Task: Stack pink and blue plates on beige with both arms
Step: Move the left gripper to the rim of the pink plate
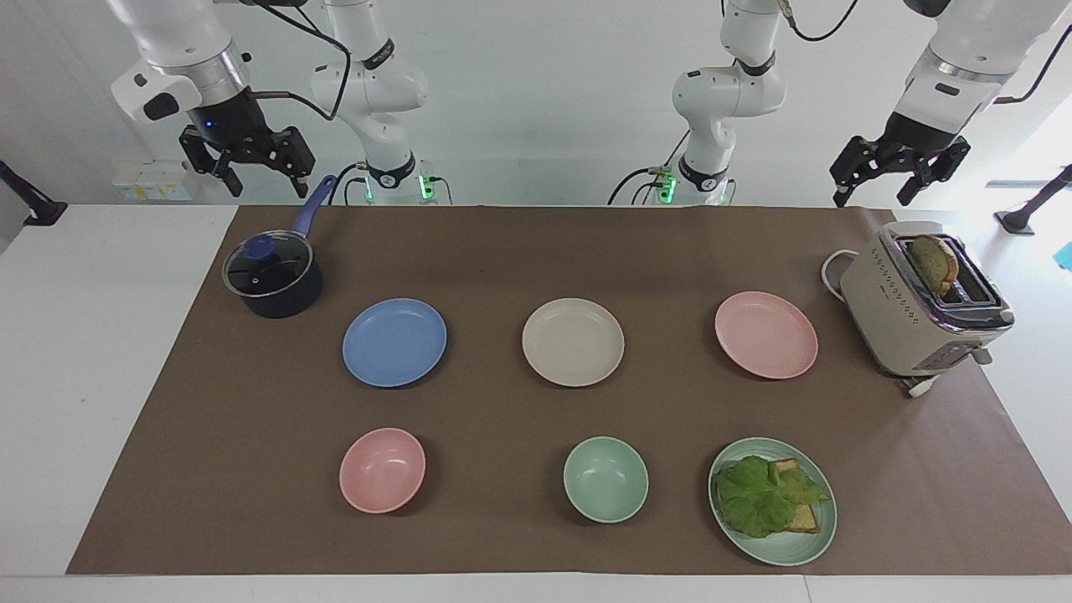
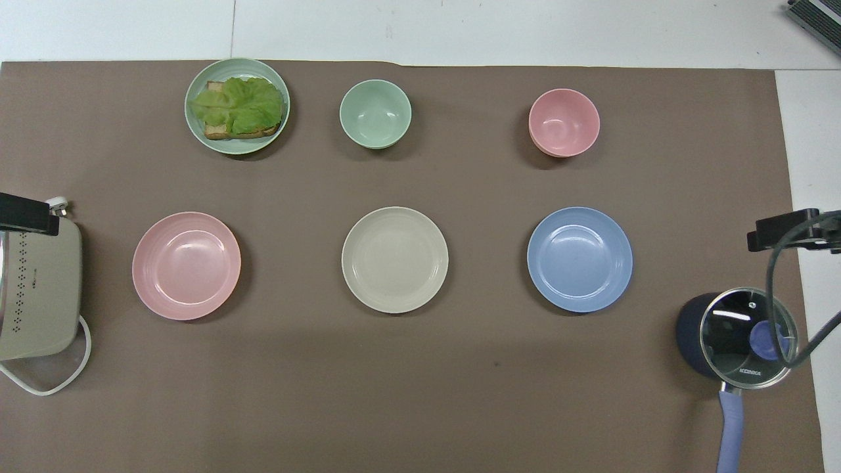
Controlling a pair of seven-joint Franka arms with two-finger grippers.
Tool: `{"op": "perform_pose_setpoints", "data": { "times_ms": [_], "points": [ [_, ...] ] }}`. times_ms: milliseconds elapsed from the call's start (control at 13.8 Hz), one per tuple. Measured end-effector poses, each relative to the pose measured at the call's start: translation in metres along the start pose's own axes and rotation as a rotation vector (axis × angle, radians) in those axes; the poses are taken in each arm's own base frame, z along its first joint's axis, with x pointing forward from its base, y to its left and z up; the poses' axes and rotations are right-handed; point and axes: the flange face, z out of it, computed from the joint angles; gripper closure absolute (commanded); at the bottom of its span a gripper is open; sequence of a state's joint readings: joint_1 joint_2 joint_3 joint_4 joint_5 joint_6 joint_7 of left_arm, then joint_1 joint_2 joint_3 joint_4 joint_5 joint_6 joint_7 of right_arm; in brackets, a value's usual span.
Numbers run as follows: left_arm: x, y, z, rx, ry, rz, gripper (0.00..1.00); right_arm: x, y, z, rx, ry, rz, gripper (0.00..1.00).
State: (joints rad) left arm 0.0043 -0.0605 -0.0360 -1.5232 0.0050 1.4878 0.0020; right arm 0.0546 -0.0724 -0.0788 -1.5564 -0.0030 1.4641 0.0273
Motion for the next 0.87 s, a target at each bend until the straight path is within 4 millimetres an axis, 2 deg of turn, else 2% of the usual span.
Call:
{"op": "perform_pose_setpoints", "data": {
  "times_ms": [218,363,508,653,870],
  "points": [
    [0.0,-0.001,0.003,0.0,-0.009,-0.002,0.0,0.0,0.0,0.0,0.0,0.0,0.001,0.0],
    [0.0,-0.008,0.021,0.0,-0.046,-0.014,0.0,0.0,0.0,0.0,0.0,0.0,0.0,0.0],
    [0.004,-0.013,0.059,-0.001,-0.076,-0.024,0.0,0.0,0.0,0.0,0.0,0.0,0.0,0.0],
    [0.01,-0.02,0.108,-0.002,-0.081,-0.041,0.0,0.0,0.0,0.0,0.0,0.0,0.0,0.0],
    [0.008,-0.051,0.172,-0.004,-0.093,-0.098,0.0,0.0,0.0,0.0,0.0,0.0,0.0,0.0]
  ]
}}
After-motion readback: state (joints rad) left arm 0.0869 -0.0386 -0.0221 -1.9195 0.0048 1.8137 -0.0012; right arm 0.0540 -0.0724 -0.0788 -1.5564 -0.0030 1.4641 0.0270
